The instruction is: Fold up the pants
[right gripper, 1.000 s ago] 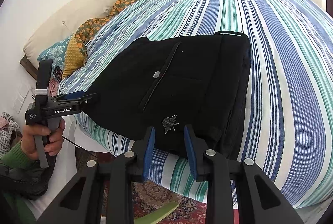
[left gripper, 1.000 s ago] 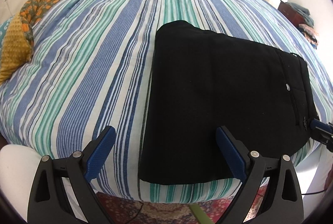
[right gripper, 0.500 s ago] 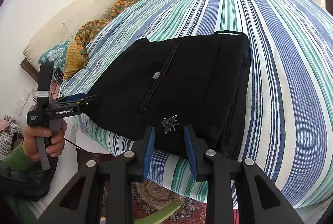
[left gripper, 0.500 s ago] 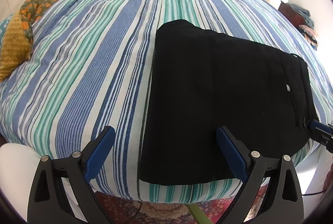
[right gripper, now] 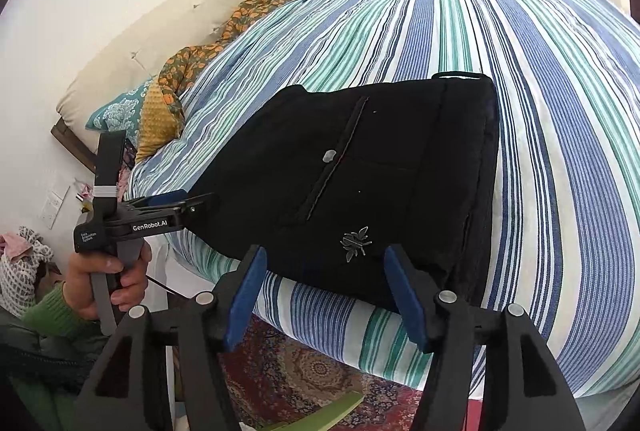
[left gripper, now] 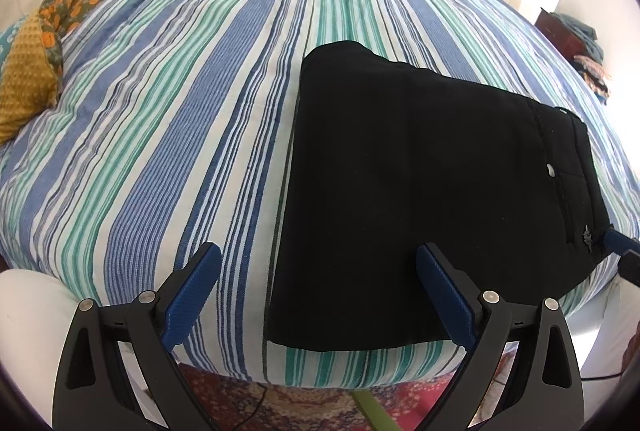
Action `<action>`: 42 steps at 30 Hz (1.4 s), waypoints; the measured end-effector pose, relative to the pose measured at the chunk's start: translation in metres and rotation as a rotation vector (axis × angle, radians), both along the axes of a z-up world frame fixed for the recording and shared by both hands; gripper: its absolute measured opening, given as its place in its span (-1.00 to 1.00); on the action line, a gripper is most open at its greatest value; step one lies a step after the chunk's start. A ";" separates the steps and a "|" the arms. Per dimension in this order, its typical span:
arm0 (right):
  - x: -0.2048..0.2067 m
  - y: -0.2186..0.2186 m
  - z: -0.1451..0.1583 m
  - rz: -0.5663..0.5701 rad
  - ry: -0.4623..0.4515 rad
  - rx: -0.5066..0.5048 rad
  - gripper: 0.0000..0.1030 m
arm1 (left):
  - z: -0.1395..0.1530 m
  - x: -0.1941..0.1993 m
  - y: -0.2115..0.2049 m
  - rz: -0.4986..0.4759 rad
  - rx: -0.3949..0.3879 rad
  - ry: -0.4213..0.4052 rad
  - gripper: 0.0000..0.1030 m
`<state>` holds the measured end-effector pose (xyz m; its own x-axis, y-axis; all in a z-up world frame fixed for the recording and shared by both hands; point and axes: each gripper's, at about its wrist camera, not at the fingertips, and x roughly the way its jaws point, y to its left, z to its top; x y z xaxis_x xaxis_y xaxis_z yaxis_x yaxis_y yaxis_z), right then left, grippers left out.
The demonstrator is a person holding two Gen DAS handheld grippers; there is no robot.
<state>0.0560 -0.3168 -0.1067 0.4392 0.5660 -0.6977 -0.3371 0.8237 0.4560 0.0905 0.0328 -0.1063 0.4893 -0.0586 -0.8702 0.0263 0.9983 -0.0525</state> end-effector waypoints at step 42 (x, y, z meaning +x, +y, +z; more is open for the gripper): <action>0.151 -0.029 0.049 0.108 0.175 0.173 -0.38 | 0.092 0.118 -0.010 -0.202 -0.325 0.002 -0.66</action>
